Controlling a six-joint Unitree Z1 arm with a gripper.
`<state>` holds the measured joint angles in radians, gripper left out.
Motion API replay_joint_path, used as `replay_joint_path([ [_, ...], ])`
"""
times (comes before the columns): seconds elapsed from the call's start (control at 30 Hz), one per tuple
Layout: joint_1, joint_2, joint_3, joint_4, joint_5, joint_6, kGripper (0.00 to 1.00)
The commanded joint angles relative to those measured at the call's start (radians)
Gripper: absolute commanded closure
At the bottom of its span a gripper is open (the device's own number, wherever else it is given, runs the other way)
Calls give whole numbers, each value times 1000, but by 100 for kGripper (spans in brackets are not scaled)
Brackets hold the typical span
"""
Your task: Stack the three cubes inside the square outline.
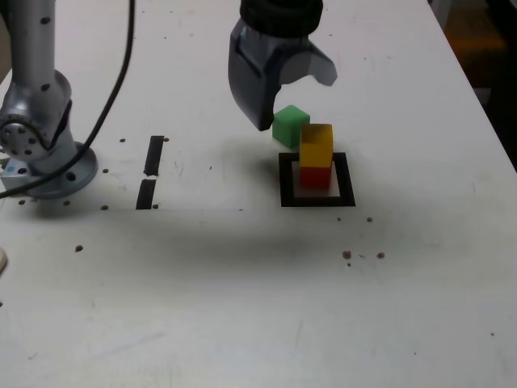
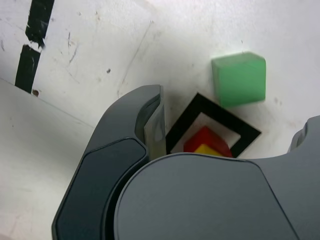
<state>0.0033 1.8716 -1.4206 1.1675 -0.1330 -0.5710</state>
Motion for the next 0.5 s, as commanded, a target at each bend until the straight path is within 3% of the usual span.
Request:
replay_joint_path([
  [0.0, 21, 18, 16, -17, -10, -6, 0],
  [0.33, 96, 159, 29, -110, -47, 50, 1],
  [0.47, 120, 185, 21, -121, -43, 64, 2],
])
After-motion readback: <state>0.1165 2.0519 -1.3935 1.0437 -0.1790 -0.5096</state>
